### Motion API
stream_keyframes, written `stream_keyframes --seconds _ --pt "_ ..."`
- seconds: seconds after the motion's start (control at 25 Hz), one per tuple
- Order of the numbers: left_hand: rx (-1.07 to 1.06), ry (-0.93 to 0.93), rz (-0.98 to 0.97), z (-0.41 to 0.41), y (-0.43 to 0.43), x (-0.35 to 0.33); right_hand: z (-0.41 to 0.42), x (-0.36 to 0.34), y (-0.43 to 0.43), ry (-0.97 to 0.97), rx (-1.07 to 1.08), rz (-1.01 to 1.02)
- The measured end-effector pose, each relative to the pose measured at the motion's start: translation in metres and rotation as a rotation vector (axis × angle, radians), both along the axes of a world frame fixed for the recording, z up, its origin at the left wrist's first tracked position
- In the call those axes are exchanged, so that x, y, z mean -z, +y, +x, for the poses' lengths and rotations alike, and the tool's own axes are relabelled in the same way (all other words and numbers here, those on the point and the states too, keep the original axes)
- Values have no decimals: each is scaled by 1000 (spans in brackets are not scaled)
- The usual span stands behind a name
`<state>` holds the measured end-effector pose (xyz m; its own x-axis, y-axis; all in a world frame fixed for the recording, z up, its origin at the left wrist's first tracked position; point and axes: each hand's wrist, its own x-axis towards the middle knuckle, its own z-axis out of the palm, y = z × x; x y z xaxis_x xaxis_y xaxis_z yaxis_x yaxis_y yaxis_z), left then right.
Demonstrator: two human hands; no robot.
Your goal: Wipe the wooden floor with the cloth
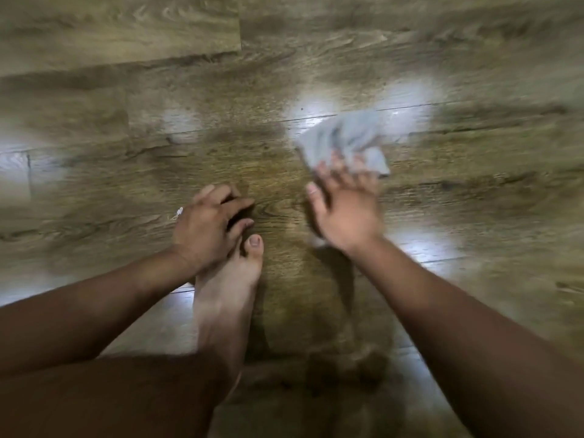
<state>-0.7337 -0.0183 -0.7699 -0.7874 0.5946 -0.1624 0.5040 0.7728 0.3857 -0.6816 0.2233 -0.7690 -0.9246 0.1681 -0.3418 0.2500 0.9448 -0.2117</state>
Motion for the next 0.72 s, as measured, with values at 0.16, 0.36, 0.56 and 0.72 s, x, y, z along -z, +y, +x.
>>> stream_keyframes --seconds 0.16,0.36,0.56,0.72 --pt "-183 2 110 0 -19 3 -7 -6 17 146 -277 -102" --pt "-447 47 -128 9 -136 -10 -8 9 152 208 397 138" --pt "-495 -3 -152 32 -158 -13 -39 11 16 289 408 66" --pt "-314 78 -3 11 -109 10 -53 10 -108 319 -50 -125"
